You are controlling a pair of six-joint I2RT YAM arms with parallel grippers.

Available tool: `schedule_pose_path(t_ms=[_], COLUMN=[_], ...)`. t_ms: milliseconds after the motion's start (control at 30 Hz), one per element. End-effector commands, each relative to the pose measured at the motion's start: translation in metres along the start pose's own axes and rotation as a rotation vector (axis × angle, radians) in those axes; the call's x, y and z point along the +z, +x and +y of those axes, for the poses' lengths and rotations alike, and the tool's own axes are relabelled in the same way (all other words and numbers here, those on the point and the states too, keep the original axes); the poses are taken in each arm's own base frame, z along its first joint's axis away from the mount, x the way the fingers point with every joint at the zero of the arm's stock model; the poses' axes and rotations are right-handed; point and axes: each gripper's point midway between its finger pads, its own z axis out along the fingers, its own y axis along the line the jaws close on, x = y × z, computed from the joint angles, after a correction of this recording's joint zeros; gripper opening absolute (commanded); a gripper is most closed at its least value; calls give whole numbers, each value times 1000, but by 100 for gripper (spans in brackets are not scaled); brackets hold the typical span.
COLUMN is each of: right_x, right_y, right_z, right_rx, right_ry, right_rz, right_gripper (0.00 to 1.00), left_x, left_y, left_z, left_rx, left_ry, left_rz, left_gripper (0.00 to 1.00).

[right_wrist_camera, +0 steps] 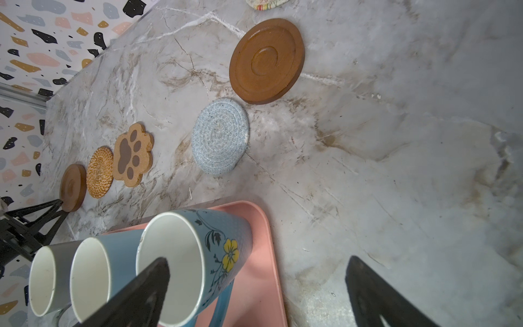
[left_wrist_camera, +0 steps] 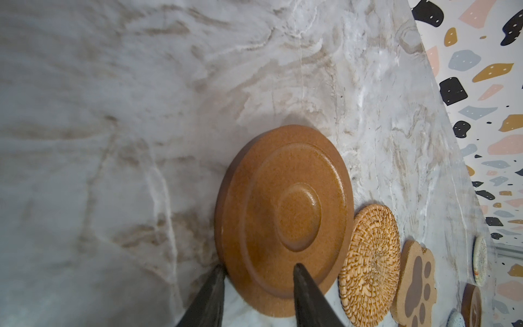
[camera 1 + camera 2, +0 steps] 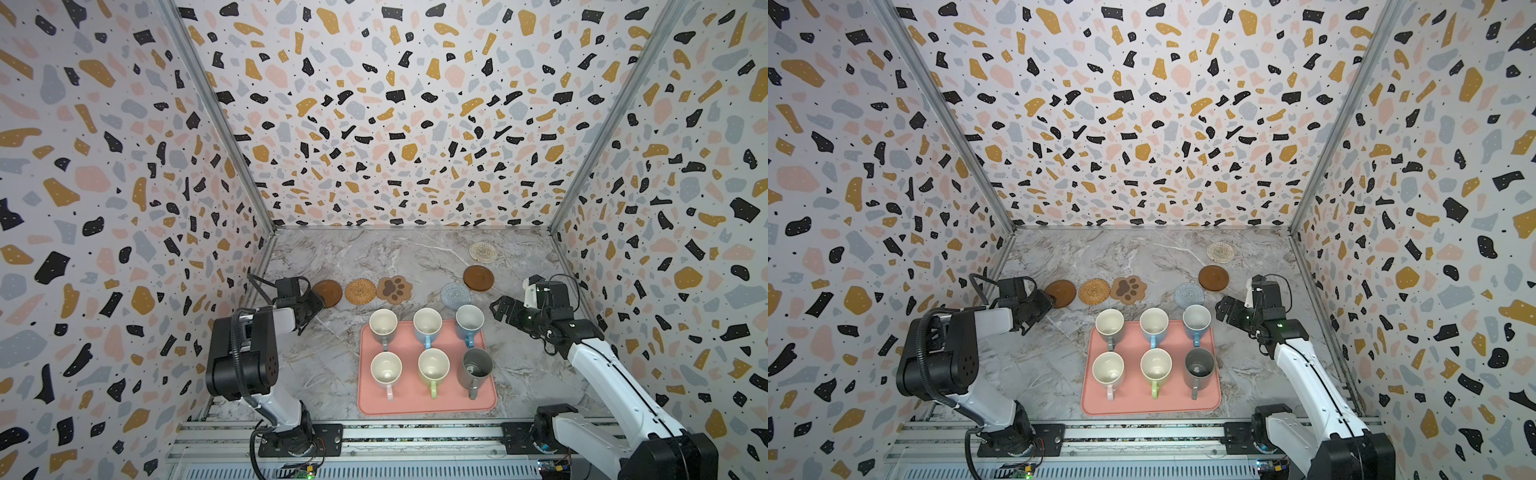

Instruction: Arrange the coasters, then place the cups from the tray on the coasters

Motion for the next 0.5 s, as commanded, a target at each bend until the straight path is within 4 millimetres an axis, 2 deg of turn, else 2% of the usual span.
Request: schedule_pose_path(t_ms=[0, 133, 200, 333, 467], right_x=[-2, 9, 17, 37, 61], right_y=[-11, -17, -22, -36, -50], right_z=[16, 36, 48, 77, 109], right_rx=[-21, -67, -97, -157, -232], right_ry=[-19, -29, -31, -42, -40], right_rz=[-15, 5, 15, 29, 34], right_gripper=[99, 99, 99, 99, 99], left_x=[5, 4, 0, -12, -28], left_y=[12, 11, 9, -1, -12], left_z=[10, 6, 3, -7, -15], left_rx=[-19, -14, -14, -2, -20], left_ry=[-40, -25, -14, 0, 16], left_rz=[44, 42, 36, -1, -58], left_gripper=[43, 47, 53, 65, 70])
